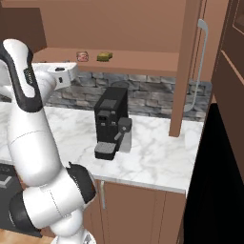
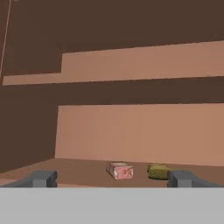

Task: Pick up the sponge and bar soap from the sink, and place them back in the cabinet, and close the cabinet doors.

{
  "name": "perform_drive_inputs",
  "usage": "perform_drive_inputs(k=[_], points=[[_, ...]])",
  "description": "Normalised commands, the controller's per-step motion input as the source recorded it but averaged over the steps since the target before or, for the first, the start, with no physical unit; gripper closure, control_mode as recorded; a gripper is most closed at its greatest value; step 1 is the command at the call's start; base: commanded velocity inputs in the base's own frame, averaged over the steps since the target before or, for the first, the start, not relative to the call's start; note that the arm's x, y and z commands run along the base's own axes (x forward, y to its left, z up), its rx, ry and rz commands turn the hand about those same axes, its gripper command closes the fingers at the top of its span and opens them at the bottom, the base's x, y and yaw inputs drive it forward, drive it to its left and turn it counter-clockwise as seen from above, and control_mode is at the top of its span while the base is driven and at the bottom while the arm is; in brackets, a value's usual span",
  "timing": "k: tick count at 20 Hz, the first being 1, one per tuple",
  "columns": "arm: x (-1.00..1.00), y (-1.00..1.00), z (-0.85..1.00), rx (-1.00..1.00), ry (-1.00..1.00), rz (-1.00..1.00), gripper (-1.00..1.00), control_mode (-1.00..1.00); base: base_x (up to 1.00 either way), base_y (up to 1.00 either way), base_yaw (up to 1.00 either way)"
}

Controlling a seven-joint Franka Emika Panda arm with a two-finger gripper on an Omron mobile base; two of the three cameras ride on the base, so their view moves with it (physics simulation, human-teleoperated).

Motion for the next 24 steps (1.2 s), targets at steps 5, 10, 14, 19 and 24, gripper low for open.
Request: perform_drive_inputs(k=[5,10,14,19,24], points=[[-0.50,0.00,0.16,-0.02,0.01,-0.13,-1.00,-1.00,0.00,0.00,0.00],[-0.23,0.00,0.23,0.01,0.02,0.00,-1.00,-1.00,0.00,0.00,0.00],[-0.46,0.00,0.14,0.08,0.08,0.02,-1.00,-1.00,0.00,0.00,0.00],[-0.50,0.00,0.20,0.10,0.08,0.04,-1.00,-1.00,0.00,0.00,0.00],[-0.44,0.00,0.27,0.11,0.04,0.04,-1.00,-1.00,0.00,0.00,0.00]])
